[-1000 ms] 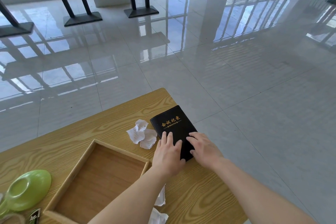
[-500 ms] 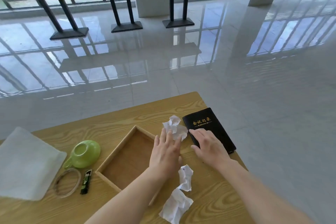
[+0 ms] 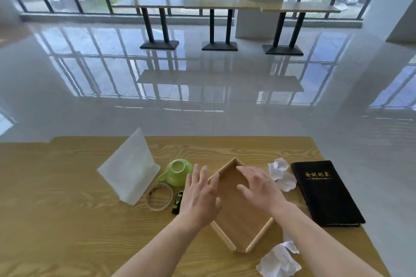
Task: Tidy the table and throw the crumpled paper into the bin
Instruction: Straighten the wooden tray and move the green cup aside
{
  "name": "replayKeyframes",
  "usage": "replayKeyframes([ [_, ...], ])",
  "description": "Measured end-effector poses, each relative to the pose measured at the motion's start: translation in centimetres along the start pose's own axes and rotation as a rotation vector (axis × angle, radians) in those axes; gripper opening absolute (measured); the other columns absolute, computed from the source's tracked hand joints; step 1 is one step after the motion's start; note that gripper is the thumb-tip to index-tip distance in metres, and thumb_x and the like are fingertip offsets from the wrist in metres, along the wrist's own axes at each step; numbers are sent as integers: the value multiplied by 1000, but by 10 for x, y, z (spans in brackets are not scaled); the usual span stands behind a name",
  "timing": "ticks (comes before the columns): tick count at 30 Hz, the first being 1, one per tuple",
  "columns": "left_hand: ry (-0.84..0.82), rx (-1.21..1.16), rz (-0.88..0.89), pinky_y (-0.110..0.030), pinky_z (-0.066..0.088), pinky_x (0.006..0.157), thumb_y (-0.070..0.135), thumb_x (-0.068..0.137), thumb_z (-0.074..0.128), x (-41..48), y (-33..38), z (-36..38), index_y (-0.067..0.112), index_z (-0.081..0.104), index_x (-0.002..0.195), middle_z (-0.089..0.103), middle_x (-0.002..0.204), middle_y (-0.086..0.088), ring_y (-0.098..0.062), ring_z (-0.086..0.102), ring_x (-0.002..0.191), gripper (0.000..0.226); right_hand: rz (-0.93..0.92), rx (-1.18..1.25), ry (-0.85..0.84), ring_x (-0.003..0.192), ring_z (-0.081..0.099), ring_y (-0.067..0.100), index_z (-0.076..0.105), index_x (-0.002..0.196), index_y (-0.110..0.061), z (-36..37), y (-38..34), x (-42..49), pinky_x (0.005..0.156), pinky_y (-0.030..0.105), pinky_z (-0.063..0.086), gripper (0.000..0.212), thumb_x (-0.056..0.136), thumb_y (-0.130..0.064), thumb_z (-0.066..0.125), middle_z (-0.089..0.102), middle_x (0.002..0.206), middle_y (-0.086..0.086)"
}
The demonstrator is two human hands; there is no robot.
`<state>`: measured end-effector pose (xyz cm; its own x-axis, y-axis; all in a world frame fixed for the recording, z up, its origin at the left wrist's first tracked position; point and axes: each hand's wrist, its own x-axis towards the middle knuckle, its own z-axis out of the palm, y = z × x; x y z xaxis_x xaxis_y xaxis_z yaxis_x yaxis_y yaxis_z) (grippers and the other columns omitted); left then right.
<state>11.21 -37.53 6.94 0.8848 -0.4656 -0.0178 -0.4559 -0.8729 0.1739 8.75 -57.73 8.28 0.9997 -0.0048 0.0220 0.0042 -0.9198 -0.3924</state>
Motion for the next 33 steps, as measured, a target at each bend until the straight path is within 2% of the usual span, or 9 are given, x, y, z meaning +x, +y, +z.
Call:
replayKeyframes([
  [8, -18, -52, -93, -52, 15, 121, 43, 90, 59, -10, -101, -6, 25, 21, 149, 15, 160, -15, -38, 3, 150, 73, -39, 16, -89, 133, 46, 19, 46, 144, -19, 41, -80, 47, 111, 30, 36, 55, 93, -28, 63, 55, 140, 3],
  [13, -42, -94, -100, -47, 21, 120, 34, 89, 56, -1, -145, -3, 21, 22, 149, 23, 156, -16, -36, 12, 148, 71, 1, -6, -146, 130, 48, 22, 45, 145, -19, 57, -114, 75, 110, 34, 39, 55, 93, -28, 63, 54, 140, 3],
  [18, -81, -185, -119, -37, 42, 101, 29, 88, 55, 12, -163, 0, 19, 25, 149, 31, 143, -13, -30, 36, 130, 68, 30, 6, -230, 130, 47, 22, 45, 143, -22, 75, -135, 104, 108, 36, 40, 55, 92, -27, 64, 53, 138, 2],
  [22, -123, -220, -177, -33, 47, 87, 22, 92, 53, 30, -165, 8, 15, 31, 145, 50, 124, -10, -26, 51, 112, 57, 25, 12, -316, 135, 42, 22, 40, 145, -23, 90, -133, 133, 110, 37, 39, 65, 87, -26, 70, 45, 147, 1],
  [27, -156, -217, -254, -29, 42, 70, 11, 92, 46, 49, -165, 18, 15, 44, 127, 58, 104, -7, -23, 56, 88, 35, 5, -23, -461, 149, 19, 24, 16, 156, -26, 109, -127, 160, 120, 40, 26, 94, 84, -26, 76, 15, 165, -1],
  [30, -160, -195, -277, -30, 41, 62, 10, 91, 44, 60, -166, 21, 17, 51, 104, 61, 92, -4, -19, 48, 71, 16, 8, -23, -527, 150, 16, 26, 9, 157, -26, 121, -119, 166, 122, 40, 22, 101, 83, -27, 77, 11, 166, 0],
  [33, -154, -168, -289, -32, 40, 59, 12, 91, 43, 68, -169, 21, 20, 50, 89, 62, 86, -3, -20, 50, 69, 11, 10, -1, -535, 147, 18, 29, 12, 157, -25, 128, -111, 173, 121, 40, 20, 98, 82, -31, 75, 14, 165, 2],
])
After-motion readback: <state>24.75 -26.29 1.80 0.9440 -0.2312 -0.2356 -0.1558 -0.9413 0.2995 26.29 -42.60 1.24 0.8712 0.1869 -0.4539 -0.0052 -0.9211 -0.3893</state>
